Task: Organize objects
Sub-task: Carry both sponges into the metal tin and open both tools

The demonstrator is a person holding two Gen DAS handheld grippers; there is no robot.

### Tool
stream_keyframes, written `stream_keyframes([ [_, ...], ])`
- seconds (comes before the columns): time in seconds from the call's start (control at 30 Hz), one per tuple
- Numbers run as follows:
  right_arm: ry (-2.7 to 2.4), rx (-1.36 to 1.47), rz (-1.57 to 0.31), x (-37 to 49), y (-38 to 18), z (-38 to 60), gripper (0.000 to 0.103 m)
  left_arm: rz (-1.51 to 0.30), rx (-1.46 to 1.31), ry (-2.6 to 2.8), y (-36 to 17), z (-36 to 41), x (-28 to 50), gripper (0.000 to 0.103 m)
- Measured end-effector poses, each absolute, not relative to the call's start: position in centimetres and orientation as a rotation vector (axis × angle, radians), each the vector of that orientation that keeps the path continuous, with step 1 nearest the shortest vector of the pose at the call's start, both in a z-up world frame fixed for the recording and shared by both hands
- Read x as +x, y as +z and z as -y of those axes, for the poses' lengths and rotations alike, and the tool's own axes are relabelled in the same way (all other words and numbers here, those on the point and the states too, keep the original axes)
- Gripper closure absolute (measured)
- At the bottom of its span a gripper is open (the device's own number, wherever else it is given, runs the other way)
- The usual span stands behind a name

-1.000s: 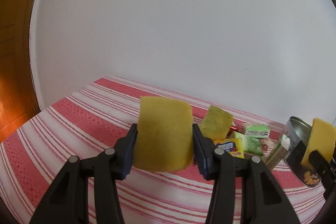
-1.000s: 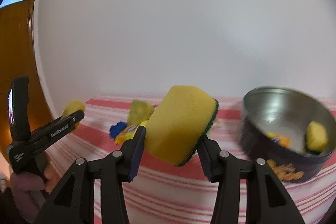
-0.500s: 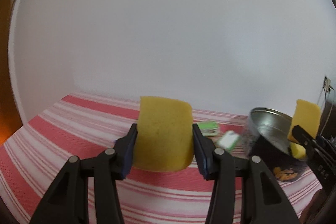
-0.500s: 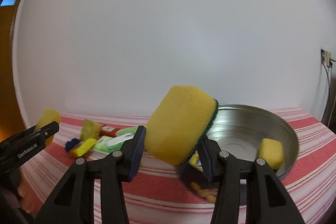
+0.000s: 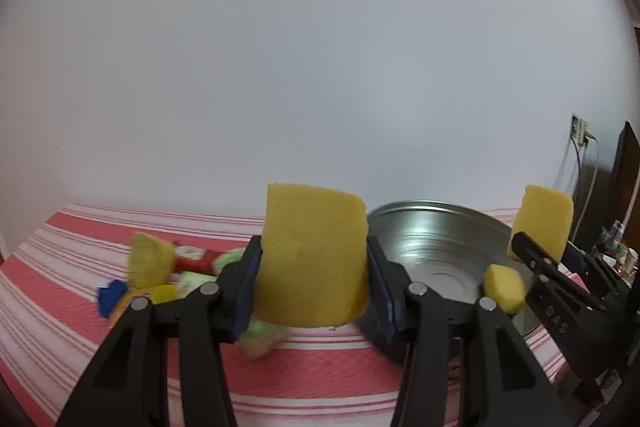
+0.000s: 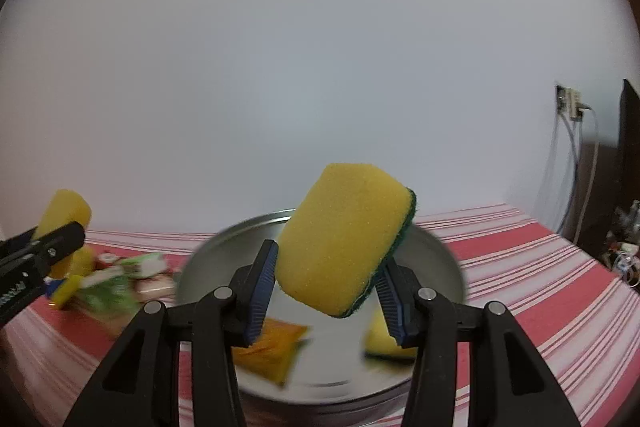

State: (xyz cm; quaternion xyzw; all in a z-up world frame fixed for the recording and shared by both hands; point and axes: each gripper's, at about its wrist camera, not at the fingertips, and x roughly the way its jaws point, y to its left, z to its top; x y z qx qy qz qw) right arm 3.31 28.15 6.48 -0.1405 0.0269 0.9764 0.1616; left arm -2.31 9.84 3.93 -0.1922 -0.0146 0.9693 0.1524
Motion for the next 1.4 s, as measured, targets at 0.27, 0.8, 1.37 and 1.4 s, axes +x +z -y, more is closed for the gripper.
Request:
stream_keyframes([
  [0.27, 2.733, -0.439, -0.050, 2.1, 6.2, -31.1, 0.053, 0.008, -0.594, 2.711, 3.0, -15.3, -3.3, 0.054],
  [0.8, 2.711, -0.586, -0.056, 0.1, 5.0, -31.6, 0.053, -0.110, -0.749, 2.672, 0.8, -20.5, -5.7, 0.054],
  [1.37, 2.739, -0.588, -0.049, 0.6, 5.4, -28.7, 0.044, -0.149, -0.752, 2.726, 0.6, -22.7, -6.3, 0.028],
  [1.4, 2.728, -0.578, -0.051, 0.8, 5.5, -28.5, 0.038, -0.143, -0.737, 2.749, 0.9, -22.6, -6.1, 0.023],
])
